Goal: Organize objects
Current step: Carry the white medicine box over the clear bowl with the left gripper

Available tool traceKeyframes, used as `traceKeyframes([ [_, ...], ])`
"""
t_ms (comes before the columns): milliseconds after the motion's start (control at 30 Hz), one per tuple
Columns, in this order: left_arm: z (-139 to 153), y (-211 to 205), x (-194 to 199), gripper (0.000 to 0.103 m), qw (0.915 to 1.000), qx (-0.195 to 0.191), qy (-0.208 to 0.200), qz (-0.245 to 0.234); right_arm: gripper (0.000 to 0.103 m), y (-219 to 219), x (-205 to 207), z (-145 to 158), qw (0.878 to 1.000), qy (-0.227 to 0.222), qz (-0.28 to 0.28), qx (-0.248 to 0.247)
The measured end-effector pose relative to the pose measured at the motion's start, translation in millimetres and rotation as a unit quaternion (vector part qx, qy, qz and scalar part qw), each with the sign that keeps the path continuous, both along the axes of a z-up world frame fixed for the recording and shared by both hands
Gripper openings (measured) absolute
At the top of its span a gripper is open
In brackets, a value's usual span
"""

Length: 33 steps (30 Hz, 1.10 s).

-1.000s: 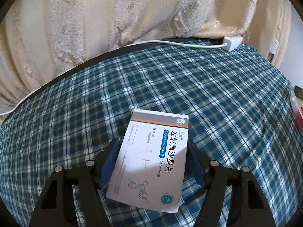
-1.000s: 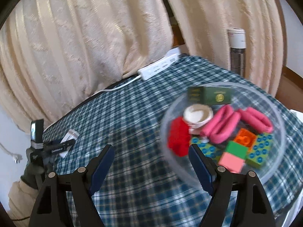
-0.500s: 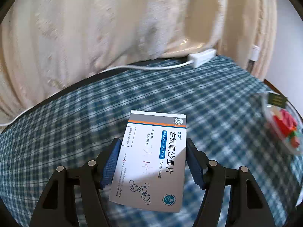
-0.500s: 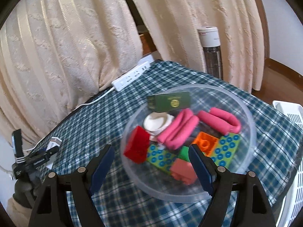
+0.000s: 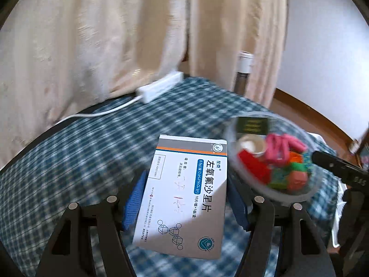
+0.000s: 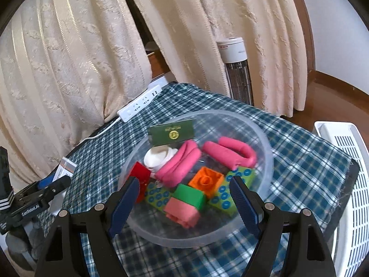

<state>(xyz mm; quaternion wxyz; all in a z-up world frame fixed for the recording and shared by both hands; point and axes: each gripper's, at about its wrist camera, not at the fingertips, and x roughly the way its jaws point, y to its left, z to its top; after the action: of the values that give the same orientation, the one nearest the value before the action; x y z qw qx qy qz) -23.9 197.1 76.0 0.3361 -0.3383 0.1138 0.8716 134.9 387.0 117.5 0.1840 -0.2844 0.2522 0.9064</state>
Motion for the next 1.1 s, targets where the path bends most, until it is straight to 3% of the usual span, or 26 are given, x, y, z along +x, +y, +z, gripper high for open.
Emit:
traceKeyframes([
  [567,-1.4,96.3,39.4,0.068,0.9953,-0.013,-0.001,-0.096,0.084,34.5,33.2,-5.5,0.999,0.019,-0.029,-0.020],
  [1100,-11.1,135.0,49.9,0.068,0.9933,-0.028,-0.005,-0.112,0.084,54.4,50.2,-9.5,0.998,0.025,-0.043,-0.029],
])
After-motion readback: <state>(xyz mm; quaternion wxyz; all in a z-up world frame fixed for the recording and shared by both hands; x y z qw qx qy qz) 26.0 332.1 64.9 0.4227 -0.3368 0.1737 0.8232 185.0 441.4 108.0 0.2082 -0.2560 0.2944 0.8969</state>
